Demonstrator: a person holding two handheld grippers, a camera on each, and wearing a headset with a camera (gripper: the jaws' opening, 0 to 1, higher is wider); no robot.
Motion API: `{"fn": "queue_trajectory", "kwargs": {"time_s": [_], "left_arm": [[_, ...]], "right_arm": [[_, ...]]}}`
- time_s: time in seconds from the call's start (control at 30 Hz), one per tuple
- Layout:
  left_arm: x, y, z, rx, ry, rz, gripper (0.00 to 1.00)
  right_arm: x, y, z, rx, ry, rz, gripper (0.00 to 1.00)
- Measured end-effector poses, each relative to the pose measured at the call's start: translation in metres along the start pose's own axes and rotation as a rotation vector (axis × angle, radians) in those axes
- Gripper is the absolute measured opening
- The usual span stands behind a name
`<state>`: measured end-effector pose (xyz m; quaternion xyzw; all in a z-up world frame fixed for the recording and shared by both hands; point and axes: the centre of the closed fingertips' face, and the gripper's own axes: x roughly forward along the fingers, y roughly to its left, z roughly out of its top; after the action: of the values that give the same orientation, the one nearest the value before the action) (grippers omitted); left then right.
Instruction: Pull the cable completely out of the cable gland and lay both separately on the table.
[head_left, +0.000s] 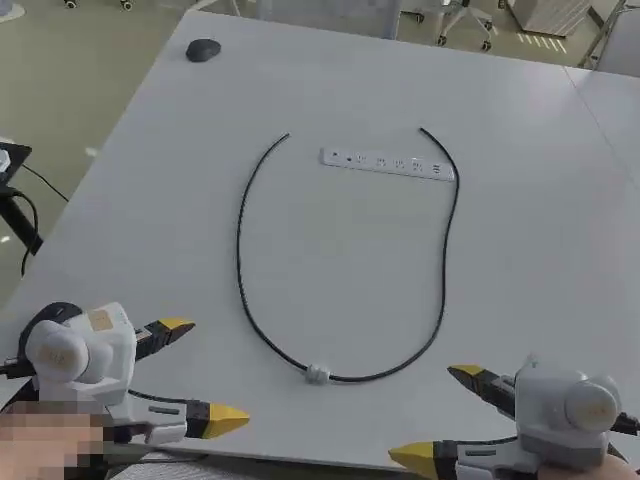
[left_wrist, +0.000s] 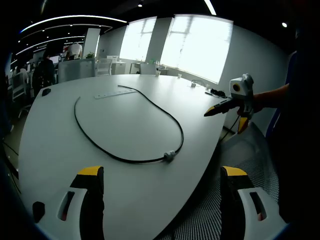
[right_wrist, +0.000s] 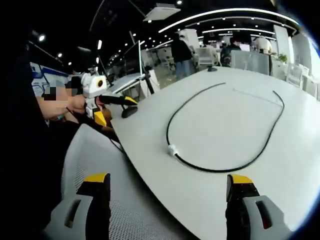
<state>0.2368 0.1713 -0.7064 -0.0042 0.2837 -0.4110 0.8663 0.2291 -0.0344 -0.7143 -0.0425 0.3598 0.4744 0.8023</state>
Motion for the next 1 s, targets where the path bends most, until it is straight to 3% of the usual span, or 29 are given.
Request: {"fn": "queue_trajectory", "kwargs": {"time_s": [0.73,1.0], "left_arm": [[0.004,-0.003,-0.005,-0.003,0.03,0.004,0.98],[0.006,-0.006,-0.005,0.001,0.034,0.007,0.98]], "right_arm": [[0.017,-0.005,0.014,-0.062,0.031,0.05,0.95],[0.029,-0.006,0.015,-0.102,0.08,0.064,0.87]]}}
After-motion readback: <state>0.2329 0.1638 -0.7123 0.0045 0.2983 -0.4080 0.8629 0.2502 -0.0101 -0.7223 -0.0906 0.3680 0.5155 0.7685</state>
